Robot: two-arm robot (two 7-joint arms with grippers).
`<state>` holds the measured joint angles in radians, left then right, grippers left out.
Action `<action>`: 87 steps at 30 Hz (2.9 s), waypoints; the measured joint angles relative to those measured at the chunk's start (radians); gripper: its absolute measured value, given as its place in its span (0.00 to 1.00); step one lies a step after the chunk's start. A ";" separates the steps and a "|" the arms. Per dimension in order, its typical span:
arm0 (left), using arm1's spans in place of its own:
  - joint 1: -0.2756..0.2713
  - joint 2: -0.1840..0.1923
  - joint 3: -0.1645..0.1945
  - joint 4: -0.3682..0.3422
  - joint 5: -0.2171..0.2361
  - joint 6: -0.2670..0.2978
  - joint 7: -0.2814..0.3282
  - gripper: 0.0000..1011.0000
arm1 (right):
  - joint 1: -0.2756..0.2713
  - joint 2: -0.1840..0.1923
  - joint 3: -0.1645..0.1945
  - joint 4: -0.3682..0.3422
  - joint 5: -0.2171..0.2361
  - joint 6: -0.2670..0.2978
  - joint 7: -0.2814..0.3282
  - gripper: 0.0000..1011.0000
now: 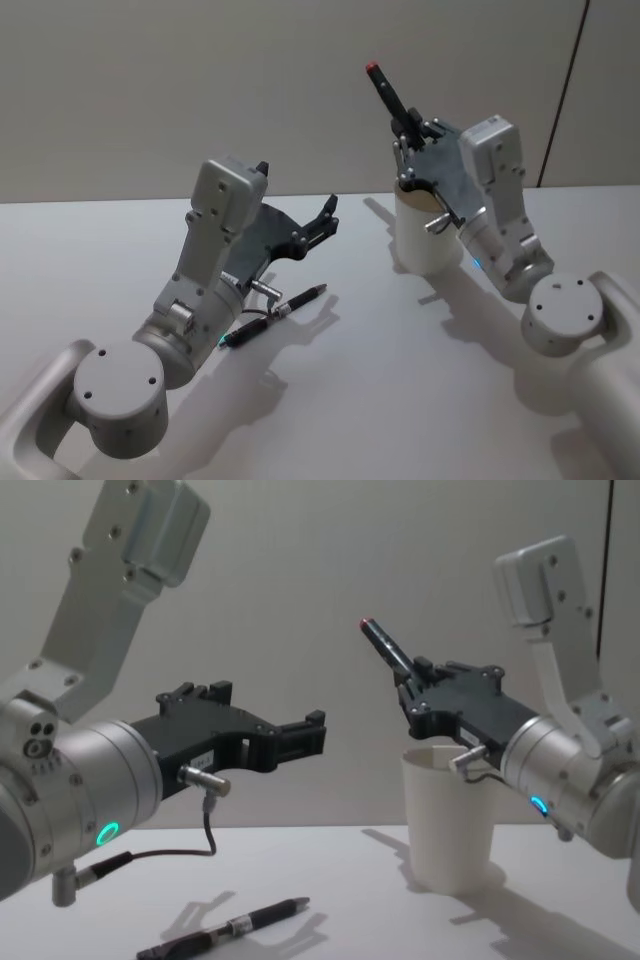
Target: Place the pen into the pen holder.
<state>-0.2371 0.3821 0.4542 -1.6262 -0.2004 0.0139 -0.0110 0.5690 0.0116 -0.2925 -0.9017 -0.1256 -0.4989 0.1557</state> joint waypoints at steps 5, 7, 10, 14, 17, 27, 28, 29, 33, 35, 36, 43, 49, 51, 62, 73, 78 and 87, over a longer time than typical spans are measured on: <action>0.000 0.000 0.000 0.000 0.000 0.000 0.000 0.99 | 0.007 -0.004 -0.001 0.016 0.004 -0.006 0.001 0.17; 0.000 0.000 0.000 0.000 0.000 0.000 0.000 0.99 | 0.009 -0.005 -0.002 0.023 0.005 -0.008 0.001 0.18; 0.000 0.000 0.000 0.000 0.000 0.000 0.000 0.99 | 0.012 -0.007 -0.002 0.029 0.007 -0.010 0.002 0.26; 0.000 0.000 0.000 0.000 0.000 0.000 0.000 0.99 | 0.014 -0.008 -0.003 0.035 0.008 -0.013 0.002 0.34; 0.000 0.000 0.000 0.000 0.000 0.000 0.000 0.99 | 0.016 -0.009 -0.003 0.039 0.009 -0.014 0.002 0.45; 0.000 0.000 0.000 0.000 0.000 0.000 0.000 0.99 | 0.019 -0.010 -0.004 0.047 0.010 -0.017 0.003 0.76; 0.000 0.000 0.000 0.000 0.000 0.000 0.000 0.99 | 0.019 -0.010 -0.004 0.047 0.010 -0.017 0.003 0.78; 0.000 0.000 0.000 0.000 0.000 0.000 0.000 0.99 | 0.019 -0.010 -0.004 0.047 0.011 -0.017 0.003 0.82; 0.000 0.000 0.000 0.000 0.000 0.000 0.000 0.99 | 0.019 -0.010 -0.004 0.047 0.011 -0.017 0.005 0.92; 0.000 0.000 0.000 0.000 0.000 0.000 0.000 0.99 | 0.018 -0.009 -0.004 0.040 0.013 -0.016 0.009 0.98; 0.000 0.000 0.000 0.000 0.000 0.000 0.000 0.99 | 0.016 -0.009 -0.004 0.036 0.014 -0.015 0.011 0.99; 0.000 0.000 0.000 0.000 0.000 0.000 0.000 0.99 | -0.016 0.003 -0.003 -0.034 0.032 0.007 0.030 0.99; 0.000 0.000 0.000 0.000 0.000 0.000 0.000 0.99 | -0.068 0.023 0.001 -0.130 0.065 0.039 0.045 0.99; 0.000 0.000 0.000 0.000 0.000 0.000 0.000 0.99 | -0.093 0.034 0.003 -0.174 0.080 0.055 0.048 0.99; 0.000 0.000 0.000 0.000 0.000 0.000 0.000 0.99 | -0.224 0.091 0.018 -0.373 0.134 0.151 0.023 0.99; 0.000 0.000 0.000 0.000 0.000 0.000 0.000 0.99 | -0.299 0.128 0.028 -0.472 0.151 0.210 -0.013 0.99; 0.000 0.000 0.000 0.000 0.000 0.000 0.000 0.99 | -0.316 0.140 0.030 -0.496 0.166 0.229 -0.017 0.99; 0.000 0.000 0.000 0.000 0.000 0.000 0.000 0.99 | -0.397 0.196 0.042 -0.607 0.241 0.320 -0.039 0.99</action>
<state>-0.2371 0.3821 0.4542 -1.6262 -0.2003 0.0139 -0.0109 0.1715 0.2079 -0.2510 -1.5089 0.1149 -0.1784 0.1162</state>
